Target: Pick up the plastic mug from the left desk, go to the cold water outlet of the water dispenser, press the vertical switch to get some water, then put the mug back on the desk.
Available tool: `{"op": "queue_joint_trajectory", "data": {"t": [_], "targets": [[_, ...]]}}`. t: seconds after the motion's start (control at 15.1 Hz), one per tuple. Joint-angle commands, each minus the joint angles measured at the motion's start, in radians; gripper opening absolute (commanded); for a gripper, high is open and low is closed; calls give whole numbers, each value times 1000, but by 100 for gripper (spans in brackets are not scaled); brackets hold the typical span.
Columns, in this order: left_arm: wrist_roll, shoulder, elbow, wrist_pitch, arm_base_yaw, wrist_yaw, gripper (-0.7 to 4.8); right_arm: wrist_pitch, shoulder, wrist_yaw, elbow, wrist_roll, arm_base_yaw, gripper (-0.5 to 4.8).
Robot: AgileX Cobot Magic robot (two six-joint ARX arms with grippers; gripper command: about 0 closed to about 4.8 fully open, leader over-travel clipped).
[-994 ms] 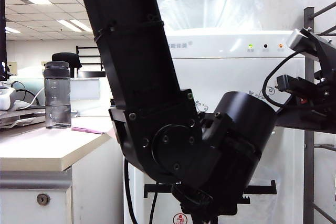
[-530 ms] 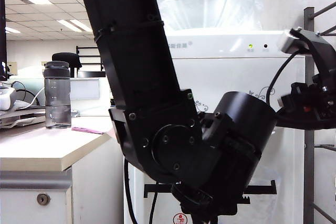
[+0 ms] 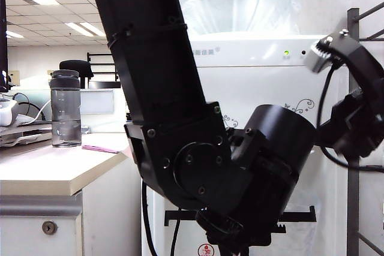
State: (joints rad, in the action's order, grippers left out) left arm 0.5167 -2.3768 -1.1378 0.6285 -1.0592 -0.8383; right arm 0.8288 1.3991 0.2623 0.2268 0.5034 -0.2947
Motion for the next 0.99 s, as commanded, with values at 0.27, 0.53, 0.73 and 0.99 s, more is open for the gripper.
{"op": "queue_joint_trajectory", "data": {"t": [0.27,0.53,0.73,0.99], "targets": [[8,5,-7,31,0,-21,-5,48,90,35,16,111,0,-1],[7,5,-7,31,0,-21,-5,60,150,31,23,110,2,-1],[7,5,-7,31,0,-21,-5,45,165,32,29,109,2,-1],[8,5,-7,31,0,-21,-5,-7,167,39,40,101,3,-1]]}}
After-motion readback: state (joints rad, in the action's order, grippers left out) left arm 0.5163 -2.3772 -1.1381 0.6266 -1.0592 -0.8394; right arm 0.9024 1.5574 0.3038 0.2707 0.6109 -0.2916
